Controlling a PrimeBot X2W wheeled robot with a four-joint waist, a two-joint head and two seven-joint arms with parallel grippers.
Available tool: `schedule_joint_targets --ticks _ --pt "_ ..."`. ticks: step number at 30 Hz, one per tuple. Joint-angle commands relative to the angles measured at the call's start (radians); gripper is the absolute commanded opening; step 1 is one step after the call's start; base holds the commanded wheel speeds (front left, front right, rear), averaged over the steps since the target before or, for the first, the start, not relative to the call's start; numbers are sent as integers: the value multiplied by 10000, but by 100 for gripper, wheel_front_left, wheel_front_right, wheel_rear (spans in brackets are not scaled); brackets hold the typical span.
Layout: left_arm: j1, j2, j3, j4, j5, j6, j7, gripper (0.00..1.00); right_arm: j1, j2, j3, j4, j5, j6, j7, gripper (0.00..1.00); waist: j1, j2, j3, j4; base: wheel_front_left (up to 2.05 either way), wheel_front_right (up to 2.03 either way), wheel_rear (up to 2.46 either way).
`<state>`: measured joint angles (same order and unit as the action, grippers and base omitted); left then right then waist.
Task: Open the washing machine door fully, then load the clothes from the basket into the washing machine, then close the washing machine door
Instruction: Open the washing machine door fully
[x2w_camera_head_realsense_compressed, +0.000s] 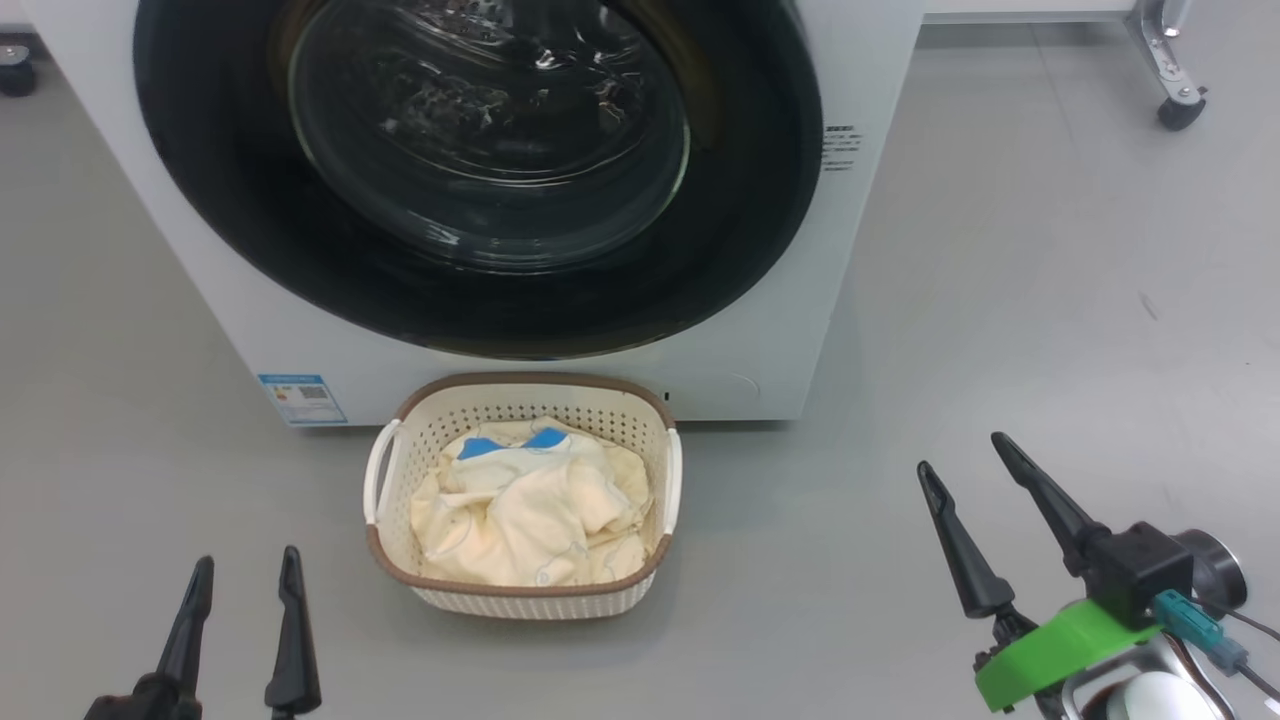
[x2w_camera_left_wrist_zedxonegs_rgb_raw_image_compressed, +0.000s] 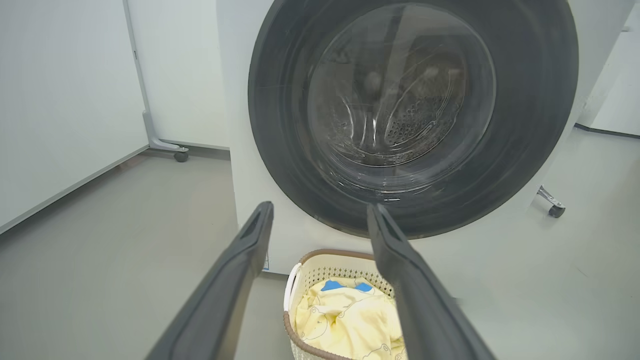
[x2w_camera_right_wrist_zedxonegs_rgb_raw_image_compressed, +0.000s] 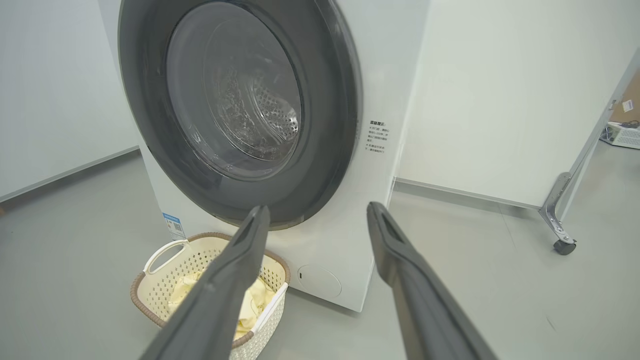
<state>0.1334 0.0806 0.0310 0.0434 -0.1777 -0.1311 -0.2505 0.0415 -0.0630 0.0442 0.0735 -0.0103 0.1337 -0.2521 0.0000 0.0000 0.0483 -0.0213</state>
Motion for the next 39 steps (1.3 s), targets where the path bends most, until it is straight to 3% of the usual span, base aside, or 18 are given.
schedule_joint_targets --ticks 1,11,22,24,25,28,33,39 --pt "-254 86 393 -311 -64 4 -113 100 -297 -151 180 -330 -27 -30 -97 100 0 0 9 5 105 115 -220" --pt "-259 40 442 -346 -148 4 -113 100 -327 -134 202 -330 -26 -30 -97 100 0 0 18 9 73 73 -146" --pt "-214 72 479 -360 -194 4 -113 100 -388 -41 39 -395 295 -30 -97 100 0 0 50 -167 7 7 -14" --pt "-209 85 484 -361 -202 4 -113 100 -379 -12 -89 -403 406 -30 -97 47 0 0 62 -224 0 0 0" --pt "-207 94 489 -362 -209 4 -113 100 -364 2 -132 -389 476 -30 -97 29 0 0 68 -250 0 0 0" --pt "-198 123 493 -366 -219 4 -113 100 -338 38 -238 -317 710 -30 -97 0 0 0 86 -318 0 0 0" --pt "-160 167 528 -374 -238 4 -113 100 -402 94 -639 -231 1585 -30 -97 0 0 0 133 -433 0 0 0" --pt "-158 190 485 -414 -289 4 -113 100 -601 123 -1484 -34 4811 -30 -97 0 0 0 281 -486 0 0 0"
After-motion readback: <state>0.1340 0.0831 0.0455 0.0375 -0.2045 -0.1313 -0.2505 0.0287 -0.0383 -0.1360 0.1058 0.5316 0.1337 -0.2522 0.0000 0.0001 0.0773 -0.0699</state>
